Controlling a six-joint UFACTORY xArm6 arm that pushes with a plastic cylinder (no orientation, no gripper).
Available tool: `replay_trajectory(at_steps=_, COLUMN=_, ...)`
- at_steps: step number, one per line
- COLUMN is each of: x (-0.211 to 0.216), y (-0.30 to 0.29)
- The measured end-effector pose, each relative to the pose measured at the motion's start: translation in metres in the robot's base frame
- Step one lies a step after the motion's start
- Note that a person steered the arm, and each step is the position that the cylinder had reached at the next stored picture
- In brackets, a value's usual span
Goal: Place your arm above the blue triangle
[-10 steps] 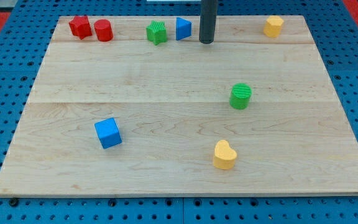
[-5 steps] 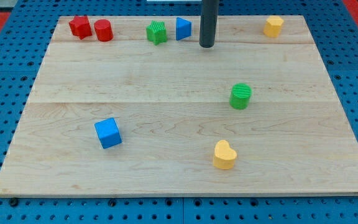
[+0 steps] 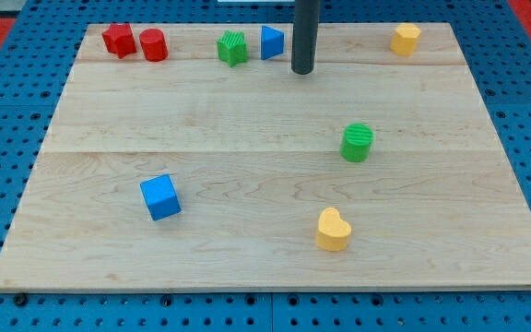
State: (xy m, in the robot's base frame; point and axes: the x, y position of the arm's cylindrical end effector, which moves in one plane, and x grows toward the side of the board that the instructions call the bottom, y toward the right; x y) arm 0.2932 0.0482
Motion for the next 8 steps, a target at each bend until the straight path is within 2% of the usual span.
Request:
replay_trajectory(at_steps=3, x=-0.003, y=-0.001)
replay_trajectory(at_steps=5, x=-0.029, y=0.041)
replay_trajectory(at_steps=8, x=-0.082, y=0.040)
